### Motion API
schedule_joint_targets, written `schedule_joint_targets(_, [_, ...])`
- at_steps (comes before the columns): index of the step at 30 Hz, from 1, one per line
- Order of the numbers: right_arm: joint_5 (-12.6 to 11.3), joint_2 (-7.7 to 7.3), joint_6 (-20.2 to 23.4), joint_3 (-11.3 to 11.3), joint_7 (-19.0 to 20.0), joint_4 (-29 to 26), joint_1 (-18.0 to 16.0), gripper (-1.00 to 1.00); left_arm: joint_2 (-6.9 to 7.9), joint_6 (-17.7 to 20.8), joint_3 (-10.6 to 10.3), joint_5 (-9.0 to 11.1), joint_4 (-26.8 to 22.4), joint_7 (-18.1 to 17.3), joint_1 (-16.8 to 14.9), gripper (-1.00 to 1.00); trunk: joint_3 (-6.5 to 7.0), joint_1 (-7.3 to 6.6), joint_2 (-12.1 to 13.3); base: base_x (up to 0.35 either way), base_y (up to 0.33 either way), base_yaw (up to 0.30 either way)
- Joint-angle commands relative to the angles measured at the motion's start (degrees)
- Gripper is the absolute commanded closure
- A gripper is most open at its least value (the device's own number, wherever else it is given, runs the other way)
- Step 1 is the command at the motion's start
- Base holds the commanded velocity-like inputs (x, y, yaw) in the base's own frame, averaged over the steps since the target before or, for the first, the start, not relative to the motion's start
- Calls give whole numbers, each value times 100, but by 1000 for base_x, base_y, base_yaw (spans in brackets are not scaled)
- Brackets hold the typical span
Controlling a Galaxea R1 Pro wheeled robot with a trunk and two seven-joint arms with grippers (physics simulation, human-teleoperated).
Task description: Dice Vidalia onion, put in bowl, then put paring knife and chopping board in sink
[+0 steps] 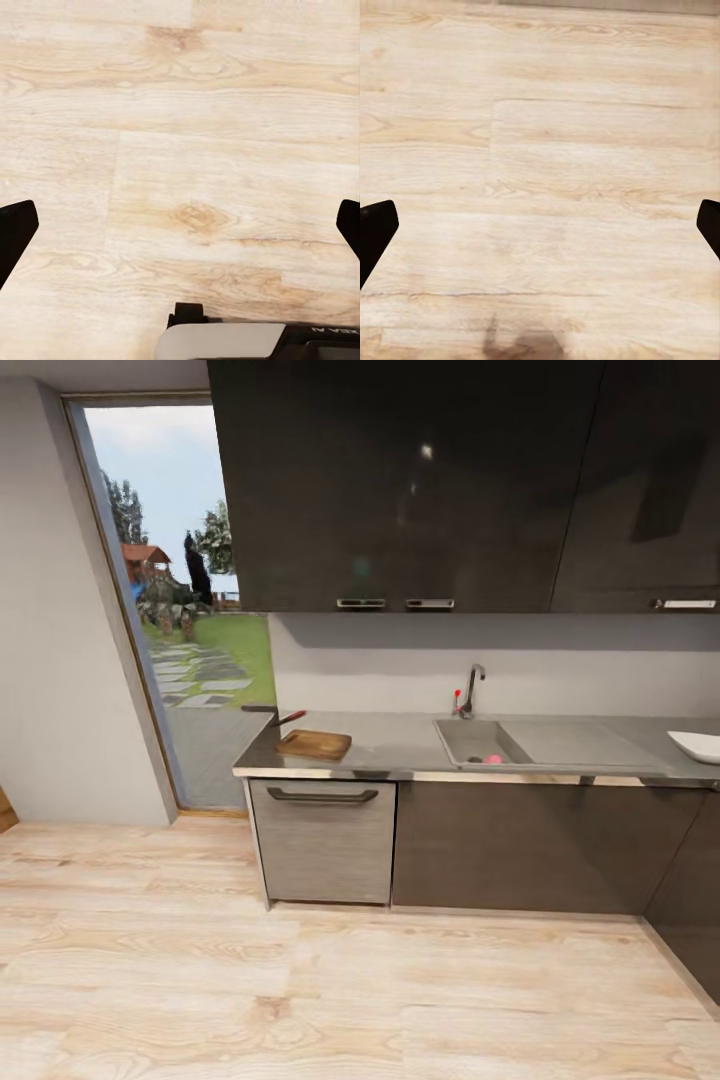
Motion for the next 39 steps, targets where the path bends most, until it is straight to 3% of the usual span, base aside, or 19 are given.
schedule_joint_targets(1, [3, 0, -11, 1, -13, -3, -1, -100, 0, -12, -3, 26, -2, 3, -1, -100, 12, -22, 36, 0, 0, 0])
schedule_joint_targets(39, [3, 8, -11, 10, -13, 6, 1, -100, 0, -3, -3, 76, -3, 3, -1, -100, 694, -856, 1560, 0, 0, 0])
